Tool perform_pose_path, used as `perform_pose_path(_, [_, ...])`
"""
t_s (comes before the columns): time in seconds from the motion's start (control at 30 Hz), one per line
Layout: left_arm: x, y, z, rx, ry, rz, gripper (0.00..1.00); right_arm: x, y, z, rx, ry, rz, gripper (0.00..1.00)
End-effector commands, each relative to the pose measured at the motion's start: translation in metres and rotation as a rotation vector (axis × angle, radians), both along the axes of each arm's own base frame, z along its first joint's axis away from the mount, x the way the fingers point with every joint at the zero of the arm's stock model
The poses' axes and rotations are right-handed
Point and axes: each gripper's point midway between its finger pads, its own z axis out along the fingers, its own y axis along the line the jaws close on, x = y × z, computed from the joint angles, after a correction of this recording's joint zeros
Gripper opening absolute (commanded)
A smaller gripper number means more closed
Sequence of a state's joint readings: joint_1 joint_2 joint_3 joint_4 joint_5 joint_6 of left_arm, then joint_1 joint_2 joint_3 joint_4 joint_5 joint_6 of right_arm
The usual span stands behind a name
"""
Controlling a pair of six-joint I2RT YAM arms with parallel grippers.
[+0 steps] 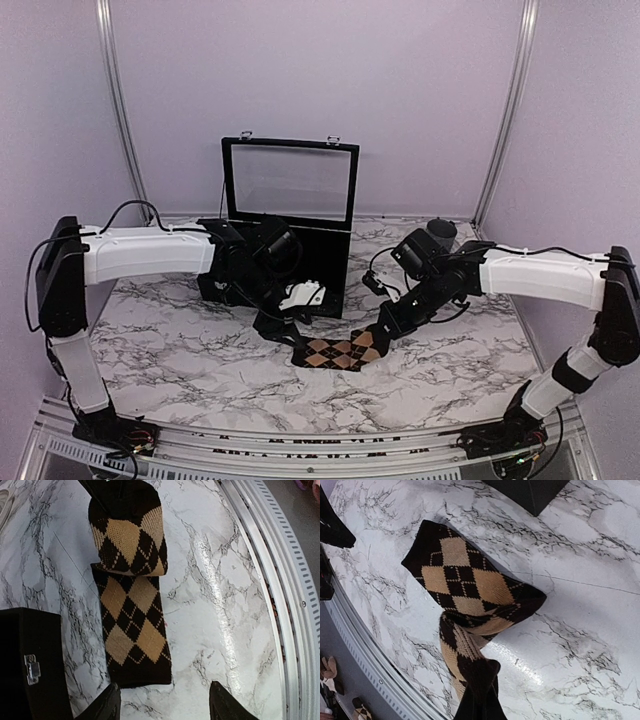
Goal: Roll the socks
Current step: Place the sock at the center of the board.
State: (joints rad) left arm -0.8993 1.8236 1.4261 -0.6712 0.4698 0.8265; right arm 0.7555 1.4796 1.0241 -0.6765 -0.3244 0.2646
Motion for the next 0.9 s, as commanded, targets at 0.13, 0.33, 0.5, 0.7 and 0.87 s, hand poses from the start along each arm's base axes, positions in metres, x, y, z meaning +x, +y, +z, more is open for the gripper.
perform_pose_path(0.13, [0.024, -0.029, -0.068, 0.102, -0.083, -0.010, 0.51, 0.012, -0.038, -0.002, -0.124, -0.046, -0.150, 0.00])
perform_pose_path(0.33, [0.034, -0.011, -0.097, 0.223, -0.145, 0.027, 0.40, 0.029, -0.057, -0.009, -0.203, -0.078, -0.216, 0.00])
perform_pose_path(0.5, [0.013, 0.014, -0.096, 0.276, -0.081, 0.039, 0.40, 0.049, -0.068, -0.025, -0.320, -0.108, -0.227, 0.00])
perform_pose_path(0.7, [-0.026, 0.027, -0.092, 0.309, 0.097, 0.085, 0.45, 0.070, -0.071, -0.054, -0.455, -0.109, -0.201, 0.06])
perform_pose_path(0.87, [-0.044, 0.017, -0.074, 0.278, 0.233, 0.132, 0.55, 0.089, -0.064, -0.058, -0.470, -0.149, -0.200, 0.29])
